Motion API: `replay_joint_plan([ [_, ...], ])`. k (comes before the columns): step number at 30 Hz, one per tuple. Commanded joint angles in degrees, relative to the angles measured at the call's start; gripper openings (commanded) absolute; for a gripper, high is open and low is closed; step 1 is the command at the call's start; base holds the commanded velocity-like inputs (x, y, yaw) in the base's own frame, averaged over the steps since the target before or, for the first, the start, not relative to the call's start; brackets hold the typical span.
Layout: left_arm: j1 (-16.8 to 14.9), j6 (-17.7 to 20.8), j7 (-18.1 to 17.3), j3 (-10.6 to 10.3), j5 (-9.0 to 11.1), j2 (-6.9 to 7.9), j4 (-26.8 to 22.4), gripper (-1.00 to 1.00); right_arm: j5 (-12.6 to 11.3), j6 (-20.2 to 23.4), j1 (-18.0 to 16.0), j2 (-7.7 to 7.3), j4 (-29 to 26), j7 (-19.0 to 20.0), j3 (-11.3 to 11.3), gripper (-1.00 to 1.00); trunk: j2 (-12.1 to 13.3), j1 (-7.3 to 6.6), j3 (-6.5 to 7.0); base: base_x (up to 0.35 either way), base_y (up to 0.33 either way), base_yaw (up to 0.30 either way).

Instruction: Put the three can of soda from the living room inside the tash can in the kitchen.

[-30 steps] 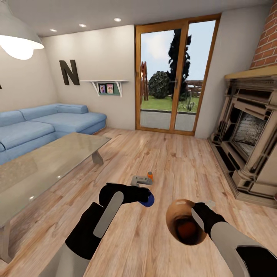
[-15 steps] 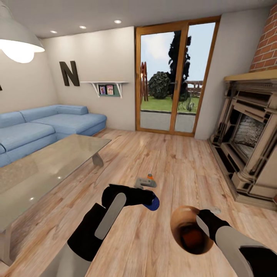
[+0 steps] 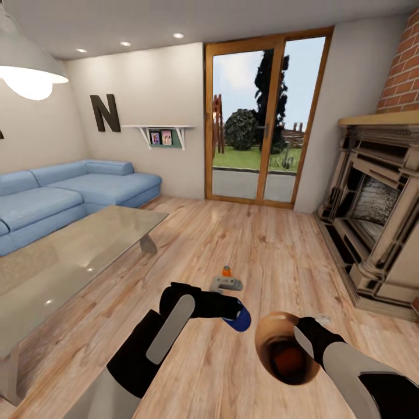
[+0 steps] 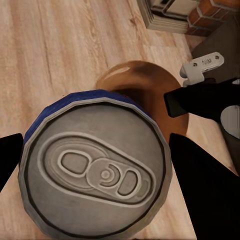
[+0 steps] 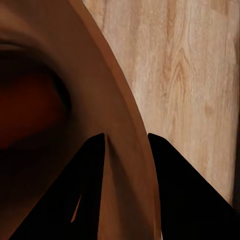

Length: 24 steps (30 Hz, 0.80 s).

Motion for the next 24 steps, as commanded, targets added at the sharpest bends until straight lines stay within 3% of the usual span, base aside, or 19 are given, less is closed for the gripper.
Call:
replay_joint_plan([
  [1,0.0,0.0,0.0,-0.2,0.1,-0.01,0.0,-1.00,0.3,0.0,0.0,0.06,-0.1,0.3,0.0,-1.00,0.4,-0.23,0.19,0.000,0.000,0.000],
  [11,0.0,0.0,0.0,-0.9,1.0,-0.11,0.1,-1.00,0.6,0.1,0.0,2.63,-0.1,0.3,0.1,-1.00,4.4,-2.43,1.99,0.000,0.000,0.000],
  [19,0.0,0.0,-0.1,-0.9,1.1,-0.09,0.0,-1.00,0.7,0.1,0.0,3.04,-0.1,0.2,0.2,-1.00,7.6,-4.18,3.42,0.000,0.000,0.000],
  [24,0.0,0.0,-0.1,-0.9,1.1,-0.04,0.0,-1.00,0.8,0.1,0.0,3.40,-0.1,0.2,0.2,-1.00,7.6,-4.18,3.42,0.000,0.000,0.000],
])
